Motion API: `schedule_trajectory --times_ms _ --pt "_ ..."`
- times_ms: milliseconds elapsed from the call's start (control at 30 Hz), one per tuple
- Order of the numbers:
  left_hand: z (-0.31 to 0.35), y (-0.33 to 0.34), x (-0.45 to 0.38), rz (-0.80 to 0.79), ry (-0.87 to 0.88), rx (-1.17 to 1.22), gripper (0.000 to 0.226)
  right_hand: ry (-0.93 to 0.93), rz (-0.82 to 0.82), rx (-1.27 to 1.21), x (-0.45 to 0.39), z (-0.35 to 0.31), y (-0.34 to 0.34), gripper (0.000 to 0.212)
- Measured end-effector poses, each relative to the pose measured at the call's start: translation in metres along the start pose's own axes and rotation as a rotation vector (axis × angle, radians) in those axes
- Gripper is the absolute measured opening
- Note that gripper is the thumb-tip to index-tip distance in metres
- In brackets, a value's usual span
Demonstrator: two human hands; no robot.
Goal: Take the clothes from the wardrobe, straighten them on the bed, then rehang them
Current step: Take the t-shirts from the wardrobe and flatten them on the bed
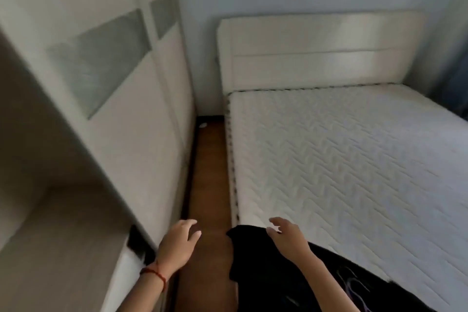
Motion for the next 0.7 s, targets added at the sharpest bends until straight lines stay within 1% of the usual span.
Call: schedule_trajectory --times_ms 100,200,367,433,500,567,667,700 --pt "-0.069 -0.05 0.017 0.141 -0.145 -0.009 0.04 -0.208 -0.07 0.072 -0.018 -0.068 0.039 0.043" --pt "-0.135 -0.09 0.043 0.247 -0.258 -0.046 0.041 -0.374 -0.138 0.129 -0.024 -0.129 0.08 0.043" --pt "-0.227 -0.132 0.093 0.353 -0.495 -0.072 0.045 -0.55 -0.267 0.136 -0.013 -0.208 0.139 0.041" --pt "-0.256 -0.138 0.111 0.398 -0.588 -0.032 0.043 -0.593 -0.319 0.146 -0.007 -0.233 0.158 0.047" --pt "-0.276 -0.143 0.123 0.398 -0.657 0.009 0.037 -0.631 -0.36 0.154 -0.003 -0.255 0.174 0.06" --pt "-0.287 -0.147 0.131 0.397 -0.707 0.047 0.035 -0.677 -0.391 0.174 0.0 -0.275 0.189 0.048" --pt "-0.295 -0.155 0.141 0.441 -0.741 0.114 0.045 -0.753 -0.41 0.191 0.003 -0.311 0.209 0.036" --pt "-0.296 -0.159 0.144 0.45 -0.755 0.134 0.045 -0.771 -0.426 0.184 0.005 -0.325 0.215 0.031"
Point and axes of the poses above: each hand's wrist, its own x-axis away from the middle knuckle, its own y-axis out of the palm, z = x × y, the point moved 3 cm from there along -x, towards the middle knuckle, and after that the axes turned 9 degrees about z, right-handed, at the moved point
